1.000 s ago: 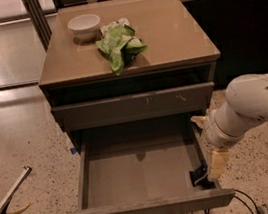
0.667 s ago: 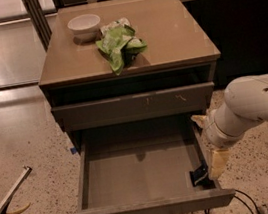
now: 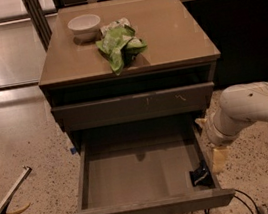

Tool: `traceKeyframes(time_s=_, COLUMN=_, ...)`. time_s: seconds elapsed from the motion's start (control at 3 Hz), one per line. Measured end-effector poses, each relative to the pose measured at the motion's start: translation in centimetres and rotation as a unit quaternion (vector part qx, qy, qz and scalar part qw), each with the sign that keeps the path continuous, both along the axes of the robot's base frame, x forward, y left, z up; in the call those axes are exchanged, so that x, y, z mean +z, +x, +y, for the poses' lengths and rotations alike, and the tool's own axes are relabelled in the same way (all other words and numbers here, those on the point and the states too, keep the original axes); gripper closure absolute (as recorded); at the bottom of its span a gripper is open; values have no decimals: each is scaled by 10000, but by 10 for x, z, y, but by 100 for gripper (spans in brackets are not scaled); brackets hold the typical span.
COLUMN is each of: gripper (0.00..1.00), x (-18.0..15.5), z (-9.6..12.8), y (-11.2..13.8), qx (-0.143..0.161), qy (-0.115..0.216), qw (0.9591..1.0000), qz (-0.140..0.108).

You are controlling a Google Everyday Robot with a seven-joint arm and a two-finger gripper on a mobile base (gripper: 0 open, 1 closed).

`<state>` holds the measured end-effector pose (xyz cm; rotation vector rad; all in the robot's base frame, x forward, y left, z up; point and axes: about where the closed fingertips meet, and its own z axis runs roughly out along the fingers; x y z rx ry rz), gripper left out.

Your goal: Pick rxbar blueberry from middle drawer and place on counter

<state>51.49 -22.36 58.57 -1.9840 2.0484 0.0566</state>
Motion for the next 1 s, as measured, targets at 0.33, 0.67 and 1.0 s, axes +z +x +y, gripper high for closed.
traceKeyframes(time_s=0.33, gripper=0, x=-37, z=-5, y=11, qx=63, qy=144, qw=9996, qz=248)
traceKeyframes(time_s=0.67, gripper=0, x=-74, z=-3, y=15, qx=139, qy=338, qw=9983, qz=462)
traceKeyframes(time_s=1.0, gripper=0, x=-102, z=0, y=19, qx=237, qy=446, qw=9974, qz=509)
